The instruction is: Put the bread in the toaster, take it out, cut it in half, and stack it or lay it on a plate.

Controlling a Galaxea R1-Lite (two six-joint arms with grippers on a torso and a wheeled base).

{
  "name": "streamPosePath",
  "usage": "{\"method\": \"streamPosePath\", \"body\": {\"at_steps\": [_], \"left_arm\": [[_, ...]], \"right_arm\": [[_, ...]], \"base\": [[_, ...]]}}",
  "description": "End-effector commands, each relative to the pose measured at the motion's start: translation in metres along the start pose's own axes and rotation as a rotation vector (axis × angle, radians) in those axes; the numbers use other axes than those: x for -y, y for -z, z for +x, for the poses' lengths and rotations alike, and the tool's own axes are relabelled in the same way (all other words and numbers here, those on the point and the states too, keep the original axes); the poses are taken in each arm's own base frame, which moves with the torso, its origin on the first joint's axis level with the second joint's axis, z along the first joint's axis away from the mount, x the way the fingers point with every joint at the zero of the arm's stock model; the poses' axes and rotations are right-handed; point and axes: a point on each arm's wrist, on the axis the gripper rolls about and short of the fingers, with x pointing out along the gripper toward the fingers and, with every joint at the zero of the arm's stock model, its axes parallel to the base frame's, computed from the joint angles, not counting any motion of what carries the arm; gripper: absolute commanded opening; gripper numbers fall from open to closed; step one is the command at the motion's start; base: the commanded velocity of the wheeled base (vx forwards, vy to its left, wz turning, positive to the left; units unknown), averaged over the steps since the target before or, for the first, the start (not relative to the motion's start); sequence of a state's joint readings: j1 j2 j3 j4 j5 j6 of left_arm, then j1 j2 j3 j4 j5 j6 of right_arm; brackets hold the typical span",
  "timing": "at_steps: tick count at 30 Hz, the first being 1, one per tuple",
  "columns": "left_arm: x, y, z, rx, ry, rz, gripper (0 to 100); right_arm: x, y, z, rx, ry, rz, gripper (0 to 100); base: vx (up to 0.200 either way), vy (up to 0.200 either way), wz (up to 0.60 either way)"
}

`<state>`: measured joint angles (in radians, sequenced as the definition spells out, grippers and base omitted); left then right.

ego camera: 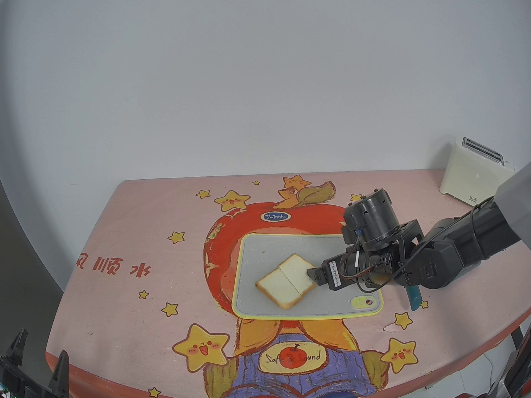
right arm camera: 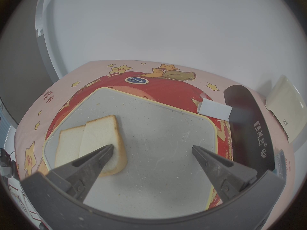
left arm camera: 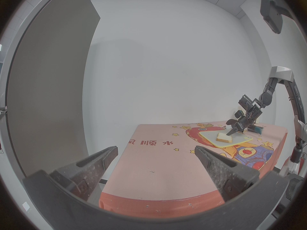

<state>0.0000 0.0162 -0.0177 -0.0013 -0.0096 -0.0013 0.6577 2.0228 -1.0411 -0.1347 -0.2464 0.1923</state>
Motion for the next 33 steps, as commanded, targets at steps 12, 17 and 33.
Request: {"method": "streamPosePath", "body": {"at_steps": [12, 17, 33], "left_arm": [[0.000, 0.005, 0.001, -0.007, 0.001, 0.000, 100], [0.000, 0.005, 0.001, -0.007, 0.000, 0.000, 100], [0.000, 0.005, 0.001, -0.007, 0.000, 0.000, 100]], "right_arm": [[-0.005, 0.007, 0.001, -0.024, 0.000, -0.019, 0], [-0.005, 0.005, -0.001, -0.012, -0.002, -0.014, 0], [0.005, -0.018, -0.043, 0.117, -0.021, 0.026, 0]], "base": [[0.000, 0.000, 0.00], [0.000, 0.000, 0.00], [0.000, 0.000, 0.00]]}}
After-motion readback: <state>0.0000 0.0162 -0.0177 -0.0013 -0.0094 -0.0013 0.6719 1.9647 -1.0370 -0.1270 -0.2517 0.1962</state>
